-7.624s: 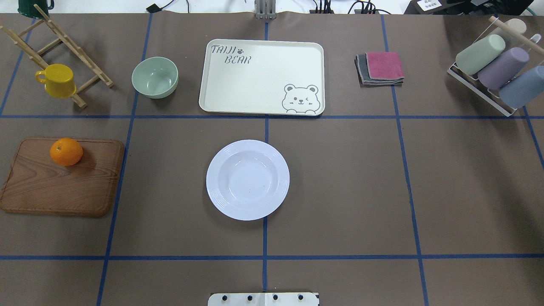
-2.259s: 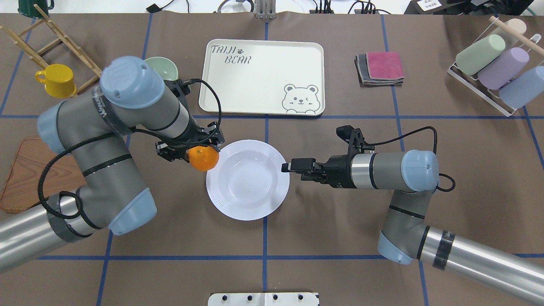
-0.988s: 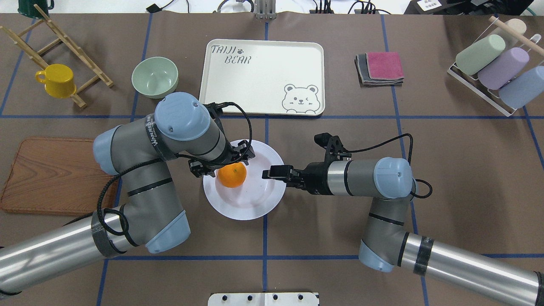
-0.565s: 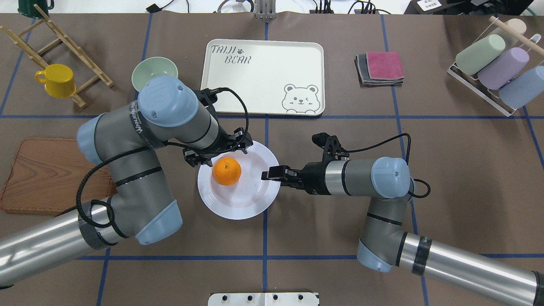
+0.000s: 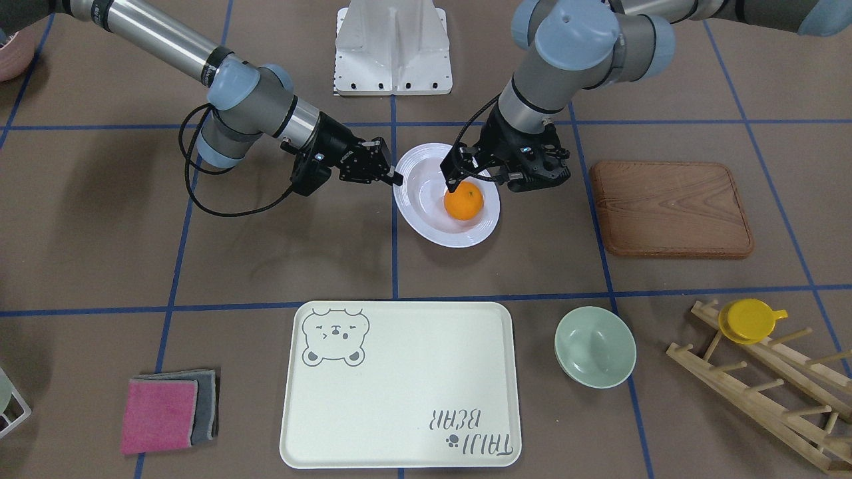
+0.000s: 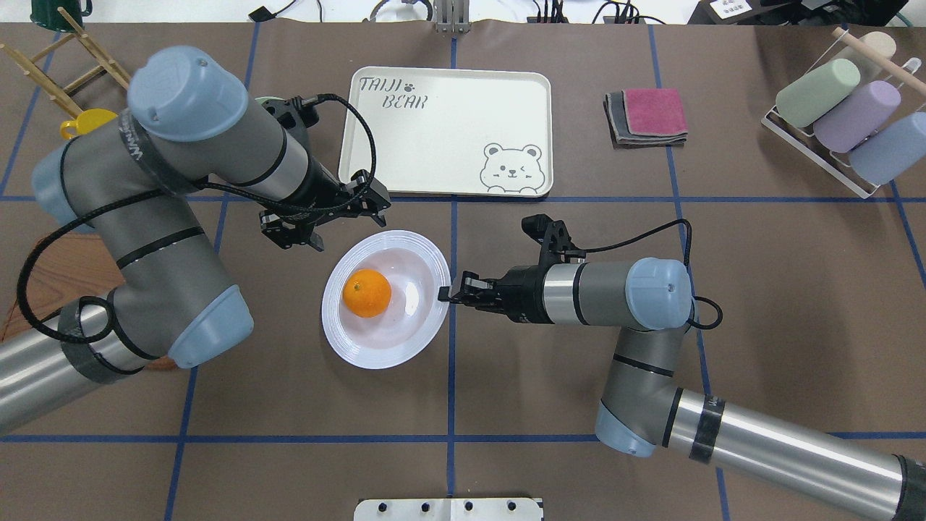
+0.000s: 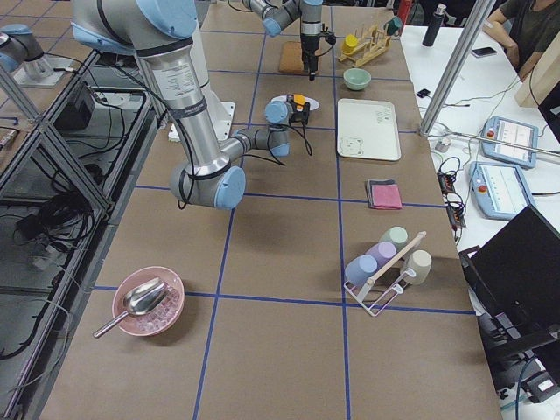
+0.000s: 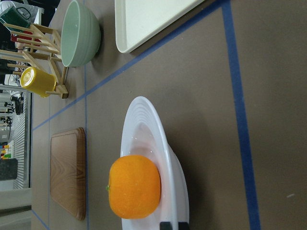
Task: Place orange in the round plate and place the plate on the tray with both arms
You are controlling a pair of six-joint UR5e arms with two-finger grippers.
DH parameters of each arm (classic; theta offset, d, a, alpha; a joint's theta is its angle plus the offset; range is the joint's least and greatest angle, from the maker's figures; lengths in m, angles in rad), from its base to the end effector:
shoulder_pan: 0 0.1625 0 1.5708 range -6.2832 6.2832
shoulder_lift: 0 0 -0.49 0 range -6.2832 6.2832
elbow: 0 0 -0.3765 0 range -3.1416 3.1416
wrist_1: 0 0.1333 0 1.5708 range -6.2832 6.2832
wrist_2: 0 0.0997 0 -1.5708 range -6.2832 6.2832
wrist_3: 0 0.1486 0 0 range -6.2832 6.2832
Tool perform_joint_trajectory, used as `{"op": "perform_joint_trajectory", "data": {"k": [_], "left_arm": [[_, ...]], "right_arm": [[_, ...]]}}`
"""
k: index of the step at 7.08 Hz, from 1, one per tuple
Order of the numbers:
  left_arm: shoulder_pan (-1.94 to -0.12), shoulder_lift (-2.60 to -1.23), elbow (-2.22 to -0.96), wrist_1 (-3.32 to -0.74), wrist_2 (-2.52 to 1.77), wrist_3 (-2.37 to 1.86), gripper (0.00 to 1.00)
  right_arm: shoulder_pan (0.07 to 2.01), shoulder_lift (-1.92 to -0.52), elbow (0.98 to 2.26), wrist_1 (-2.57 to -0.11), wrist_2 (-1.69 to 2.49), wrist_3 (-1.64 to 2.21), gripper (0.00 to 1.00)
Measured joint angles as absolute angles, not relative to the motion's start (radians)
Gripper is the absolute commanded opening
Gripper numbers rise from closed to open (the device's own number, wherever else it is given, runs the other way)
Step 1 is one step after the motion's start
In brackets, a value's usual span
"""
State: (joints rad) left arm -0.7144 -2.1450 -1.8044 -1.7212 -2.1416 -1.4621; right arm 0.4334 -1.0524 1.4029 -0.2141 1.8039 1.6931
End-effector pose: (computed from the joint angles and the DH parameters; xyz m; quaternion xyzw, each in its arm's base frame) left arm 0.4835 -0.4895 0.2921 -0.0520 0.5053 -0.1301 0.8515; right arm -0.6174 -0.3947 0.3404 0.0405 -0.7513 0.0948 0.6518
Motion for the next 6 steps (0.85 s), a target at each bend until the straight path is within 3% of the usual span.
{"op": "perform_joint_trajectory", "data": {"k": [1, 6], "left_arm": [[-0.734, -2.138, -1.812, -1.721, -2.162, -1.453, 0.99], [-0.846, -2.057, -1.887, -1.679, -2.226, -1.266, 0.99]], "right_arm": [[0.437, -1.047, 1.413, -0.214, 1.804, 1.707, 0.02], [0.471, -1.035, 1.422, -0.116, 1.635, 1.880, 0.00]]}}
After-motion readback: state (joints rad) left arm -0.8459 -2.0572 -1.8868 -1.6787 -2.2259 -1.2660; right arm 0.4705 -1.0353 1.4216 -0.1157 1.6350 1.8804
